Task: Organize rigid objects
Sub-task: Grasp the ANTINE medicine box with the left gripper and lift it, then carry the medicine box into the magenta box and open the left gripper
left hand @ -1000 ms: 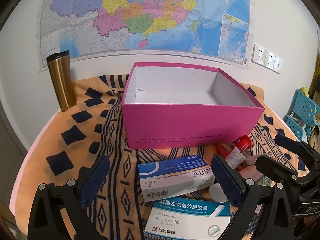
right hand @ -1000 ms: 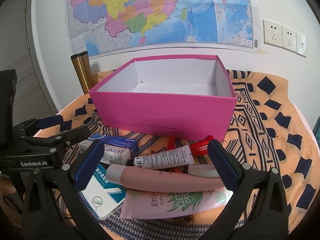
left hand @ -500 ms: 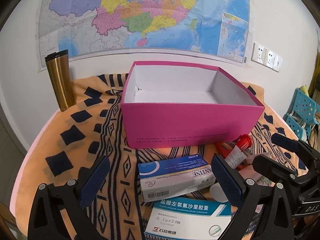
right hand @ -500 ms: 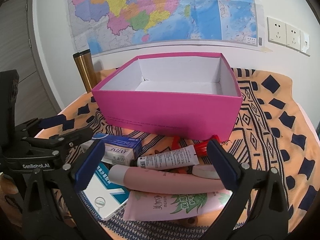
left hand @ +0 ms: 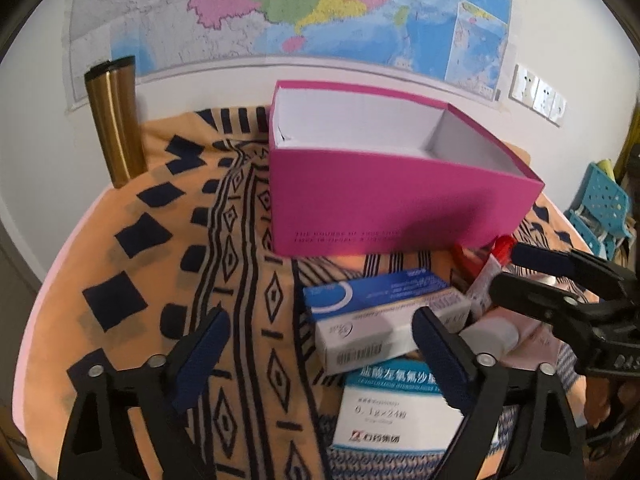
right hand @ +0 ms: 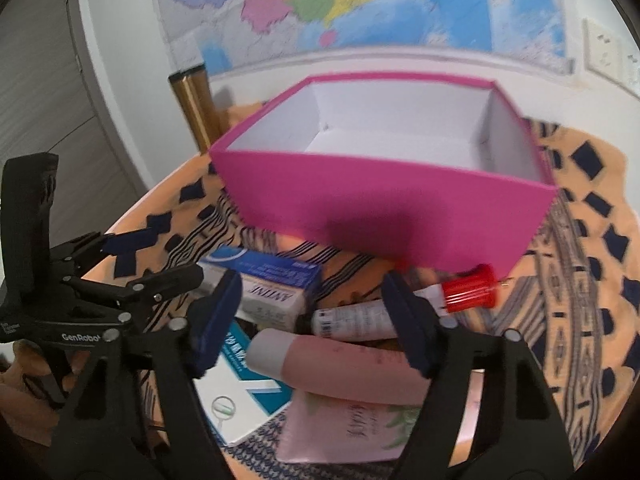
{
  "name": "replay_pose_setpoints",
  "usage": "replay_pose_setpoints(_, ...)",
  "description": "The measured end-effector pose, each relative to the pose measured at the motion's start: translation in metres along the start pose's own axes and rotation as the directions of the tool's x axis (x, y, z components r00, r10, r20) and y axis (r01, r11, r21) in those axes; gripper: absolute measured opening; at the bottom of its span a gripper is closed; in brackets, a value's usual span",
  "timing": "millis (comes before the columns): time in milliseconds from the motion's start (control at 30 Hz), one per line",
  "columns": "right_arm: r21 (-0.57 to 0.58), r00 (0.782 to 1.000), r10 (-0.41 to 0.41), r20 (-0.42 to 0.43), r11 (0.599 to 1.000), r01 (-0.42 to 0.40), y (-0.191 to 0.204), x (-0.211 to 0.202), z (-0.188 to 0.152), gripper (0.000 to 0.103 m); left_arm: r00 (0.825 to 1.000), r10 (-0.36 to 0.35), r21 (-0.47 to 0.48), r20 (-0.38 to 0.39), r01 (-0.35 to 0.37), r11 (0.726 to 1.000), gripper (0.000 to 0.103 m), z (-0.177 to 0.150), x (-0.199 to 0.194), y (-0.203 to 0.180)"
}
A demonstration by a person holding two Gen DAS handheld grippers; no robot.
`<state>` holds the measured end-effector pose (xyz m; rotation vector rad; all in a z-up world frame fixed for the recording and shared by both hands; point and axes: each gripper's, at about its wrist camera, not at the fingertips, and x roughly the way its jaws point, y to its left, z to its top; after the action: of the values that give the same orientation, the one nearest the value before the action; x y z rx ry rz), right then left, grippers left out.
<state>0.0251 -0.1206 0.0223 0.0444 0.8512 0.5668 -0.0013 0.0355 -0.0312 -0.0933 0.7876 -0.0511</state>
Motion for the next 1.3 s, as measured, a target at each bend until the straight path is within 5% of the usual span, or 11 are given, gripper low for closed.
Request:
replay_pose_setpoints(367, 0.057, 0.976, 0.111, -0.189, 0.993, -0.102, 0.001, 0.056, 0.009, 0.059, 0.980, -0.173, -0.031, -0.101, 0.171, 0.985, 0.071, -0.001, 0.020, 0.010)
replay_pose_setpoints(567, 0.093, 0.960, 0.168, -0.223, 0.984, -0.151, 0.001, 0.067, 0.008, 0.058, 0.961, -0.237, -0.040, -0.142, 0.234, 0.971, 0.059, 0.000, 0.027, 0.006)
replay_pose_setpoints(900, 0.078, 0.974, 0.145, -0.175, 0.988, -0.134, 0.006, 0.047, 0.014, 0.058, 0.963, -0.250, -0.031, -0.101, 0.248, 0.968, 0.059, 0.009, 0.008, 0.001)
replay_pose_setpoints(1300, -0.019, 0.993, 0.114, -0.035, 0.993, -0.115, 0.021, -0.005, 0.051, 0.058, 0.967, -0.254, 0.039, 0.012, 0.254, 0.967, 0.059, 0.057, -0.033, -0.011)
